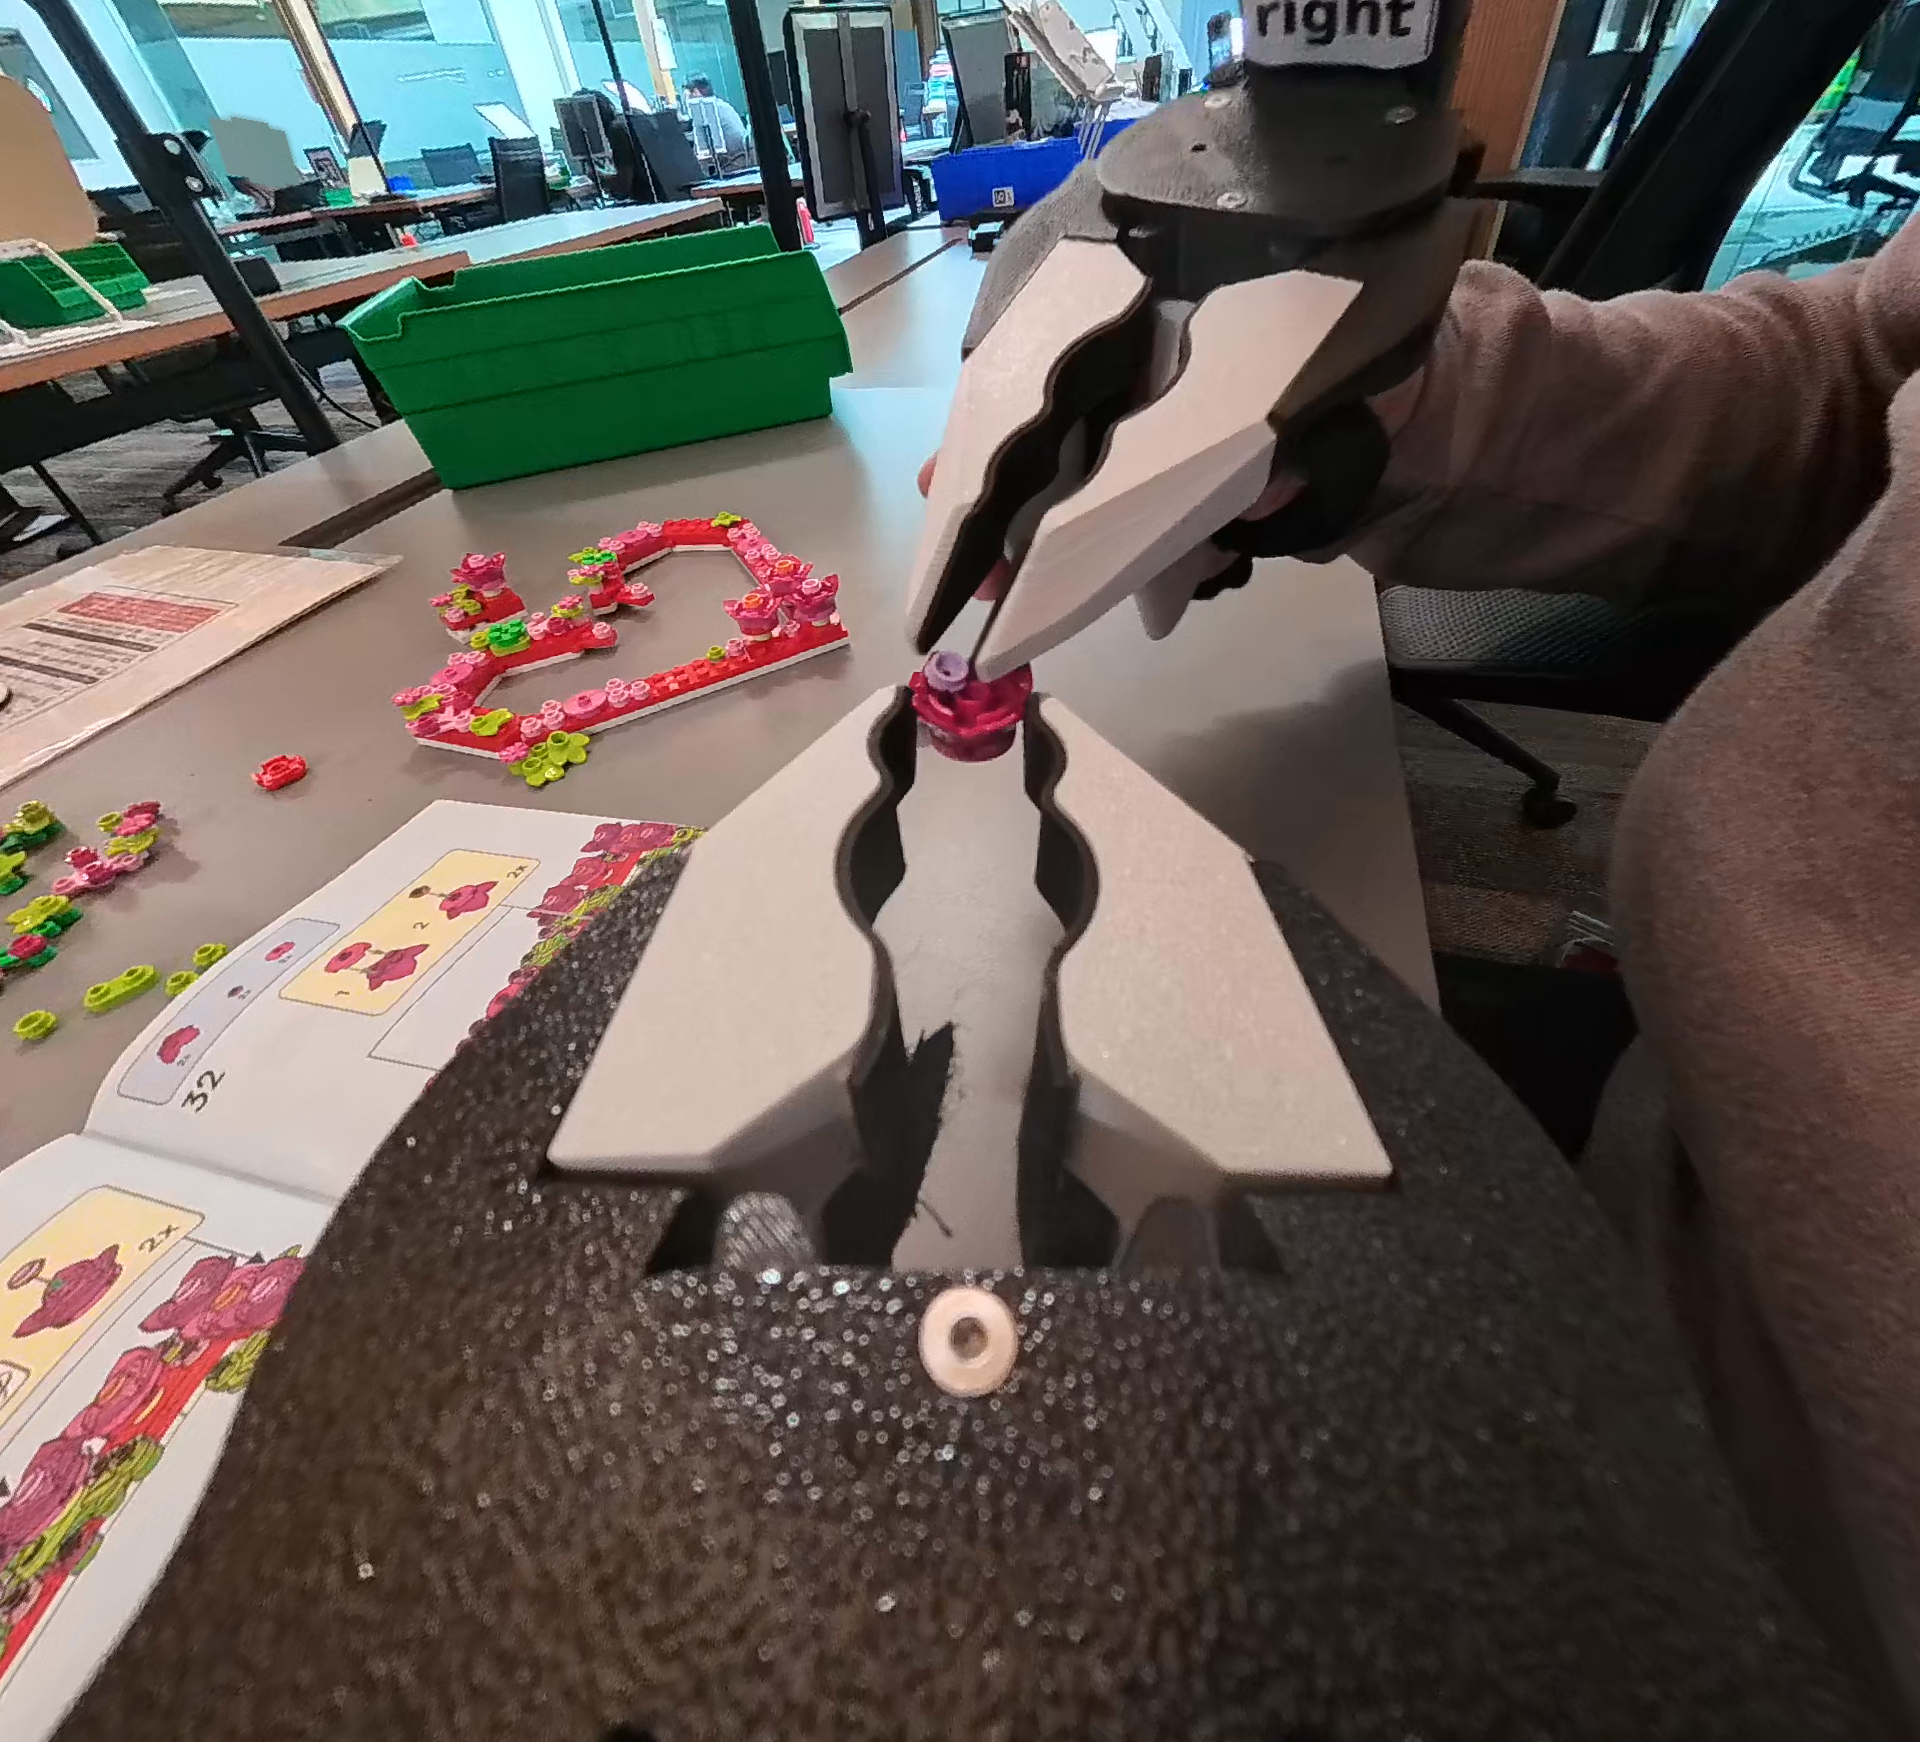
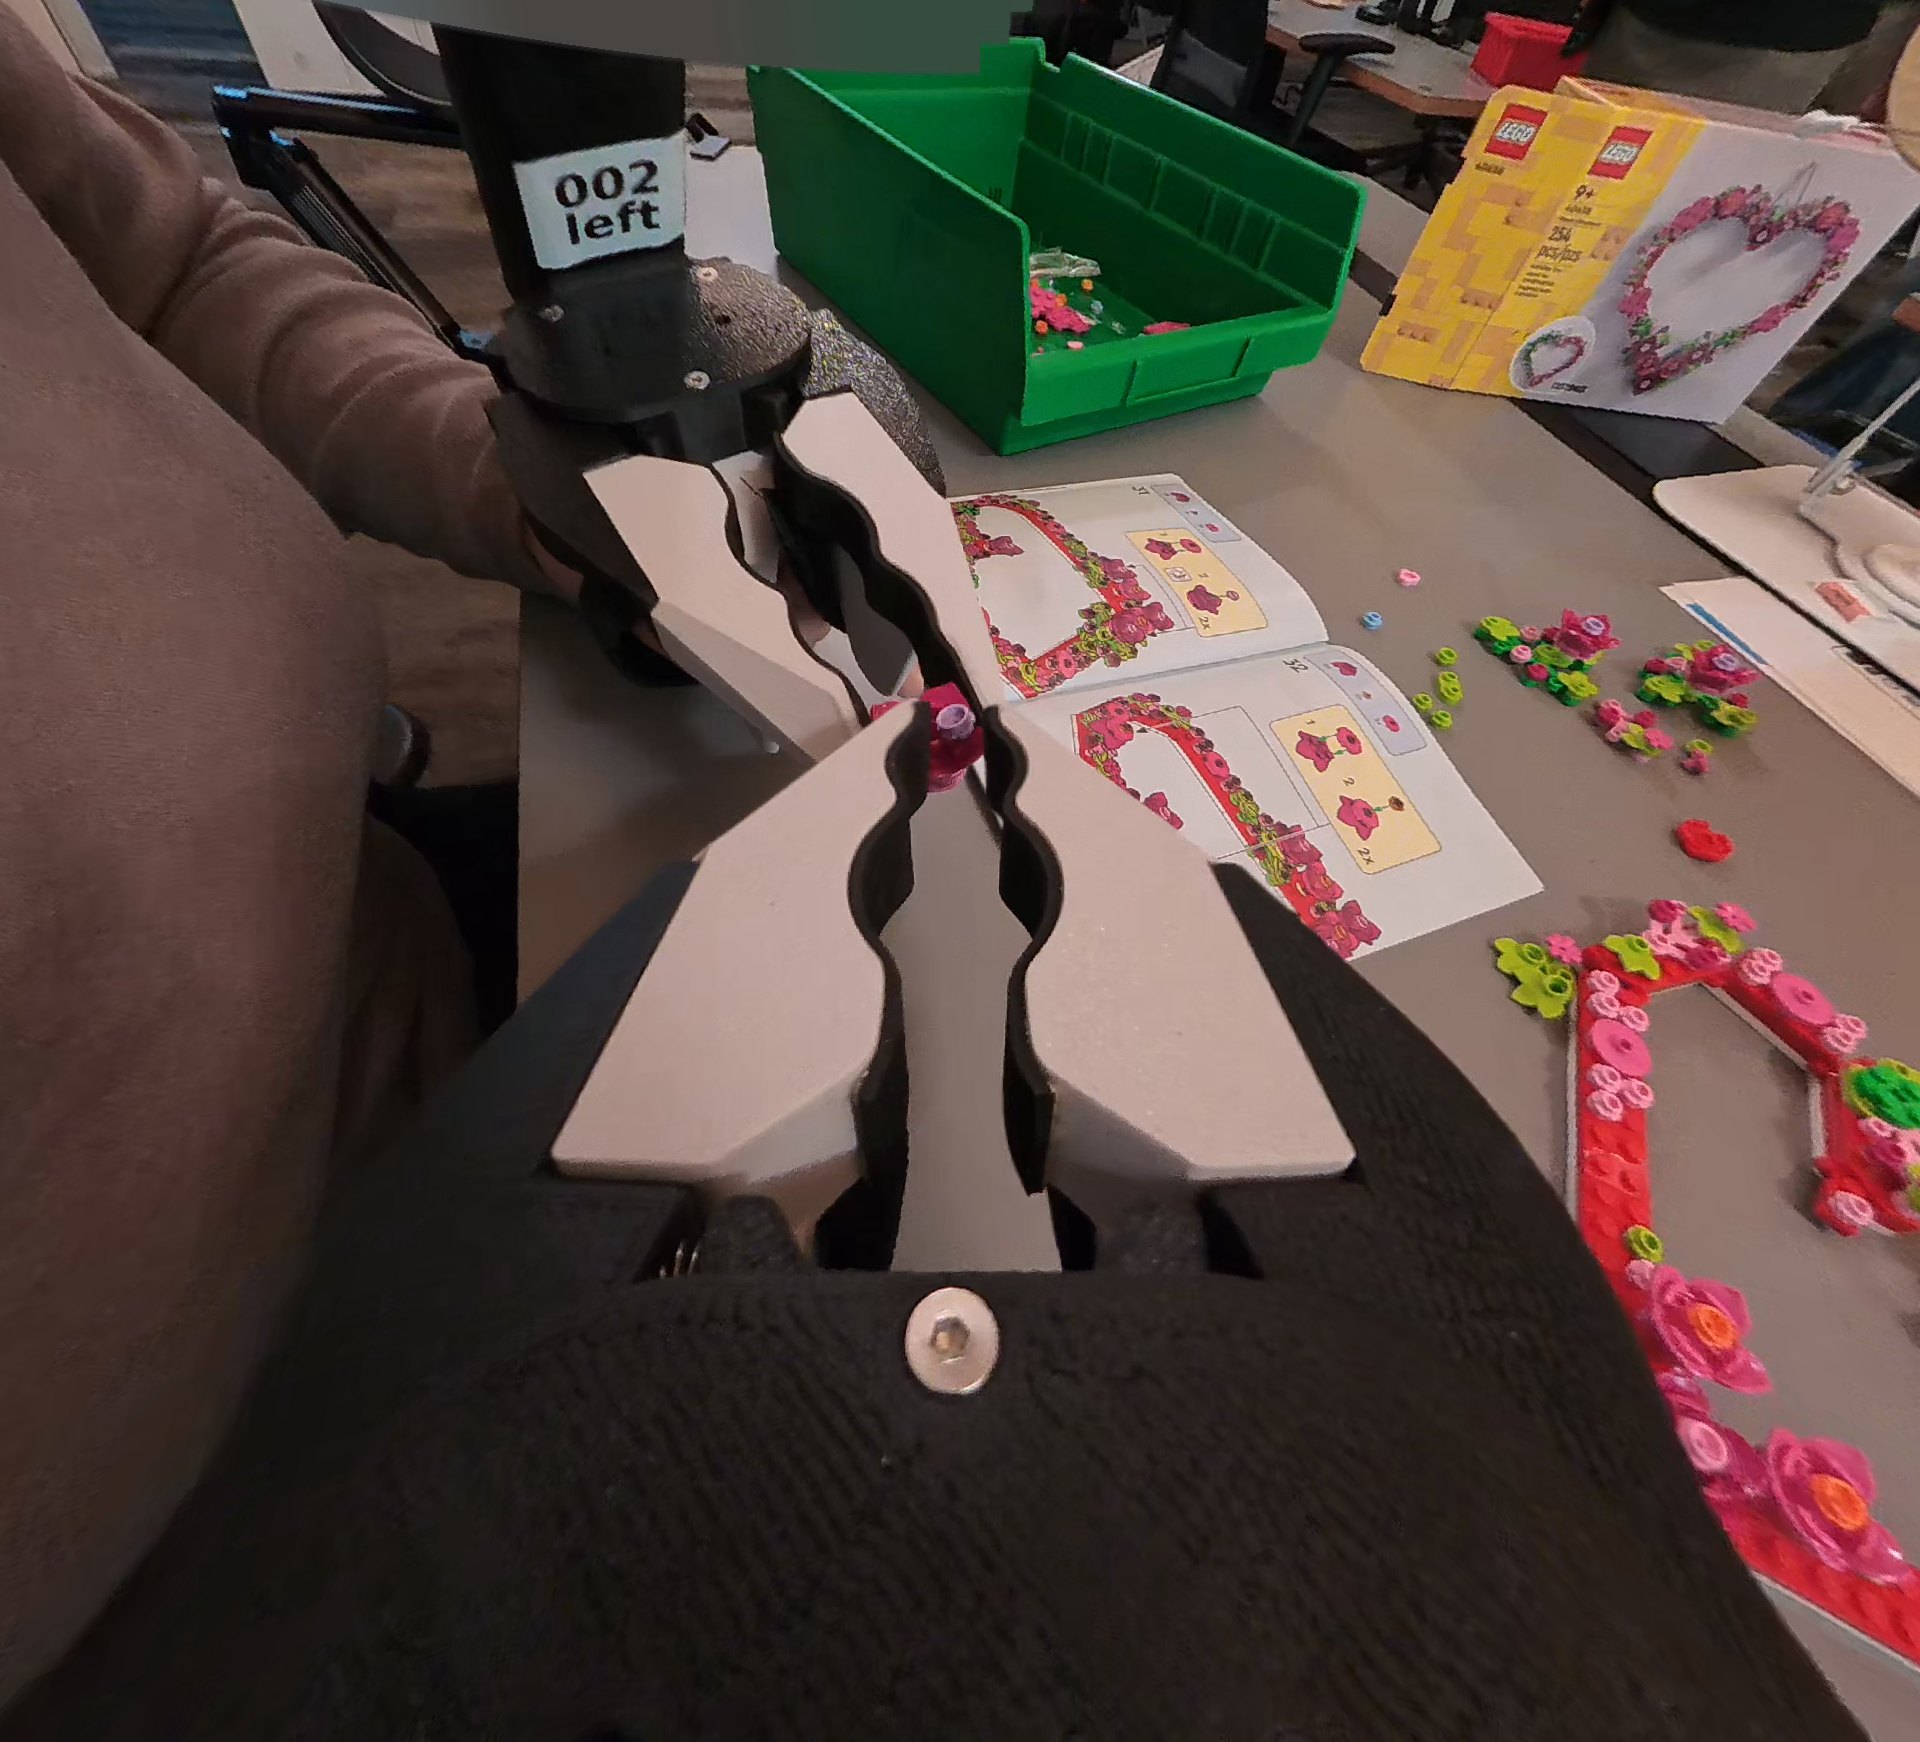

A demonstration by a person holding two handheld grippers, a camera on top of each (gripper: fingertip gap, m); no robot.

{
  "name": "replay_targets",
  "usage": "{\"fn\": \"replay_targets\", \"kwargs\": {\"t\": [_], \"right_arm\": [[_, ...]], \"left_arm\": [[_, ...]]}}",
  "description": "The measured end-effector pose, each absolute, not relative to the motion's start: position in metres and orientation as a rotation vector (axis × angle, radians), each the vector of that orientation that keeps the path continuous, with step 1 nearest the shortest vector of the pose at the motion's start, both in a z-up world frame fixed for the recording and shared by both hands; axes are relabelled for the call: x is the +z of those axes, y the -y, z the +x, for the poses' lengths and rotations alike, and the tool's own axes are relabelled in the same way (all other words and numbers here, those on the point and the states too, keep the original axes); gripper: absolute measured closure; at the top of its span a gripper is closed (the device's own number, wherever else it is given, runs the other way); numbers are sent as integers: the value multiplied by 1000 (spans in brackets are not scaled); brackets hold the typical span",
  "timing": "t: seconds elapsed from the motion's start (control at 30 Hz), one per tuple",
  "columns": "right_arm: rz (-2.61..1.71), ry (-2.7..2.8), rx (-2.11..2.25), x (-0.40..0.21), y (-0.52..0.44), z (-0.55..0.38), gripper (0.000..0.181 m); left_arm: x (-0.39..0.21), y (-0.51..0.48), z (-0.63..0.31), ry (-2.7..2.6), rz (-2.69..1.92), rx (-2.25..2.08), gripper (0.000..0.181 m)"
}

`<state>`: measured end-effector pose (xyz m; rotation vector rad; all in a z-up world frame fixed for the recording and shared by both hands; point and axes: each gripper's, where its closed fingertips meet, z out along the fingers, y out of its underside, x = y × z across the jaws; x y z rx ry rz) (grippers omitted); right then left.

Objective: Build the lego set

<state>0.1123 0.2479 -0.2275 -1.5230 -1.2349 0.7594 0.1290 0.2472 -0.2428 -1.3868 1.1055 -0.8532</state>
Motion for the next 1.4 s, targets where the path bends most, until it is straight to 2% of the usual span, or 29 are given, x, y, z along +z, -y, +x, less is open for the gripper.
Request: {"fn": "replay_targets", "kwargs": {"t": [0.67, 1.17, 1.27, 1.4], "right_arm": [[-1526, 1306, 747, -233, -242, 109, 176], [-1535, 1279, 749, -232, -244, 111, 169], [-1507, 1273, 744, -228, -244, 113, 164], [-1346, 1349, 621, -221, -239, 116, 149]], "left_arm": [[-244, -247, 129, -1121, -1377, -825, 163], [-244, -247, 129, -1118, -1378, -832, 163], [-243, -248, 128, -1107, -1386, -850, 163], [-239, -249, 127, -1065, -1424, -936, 163]]}}
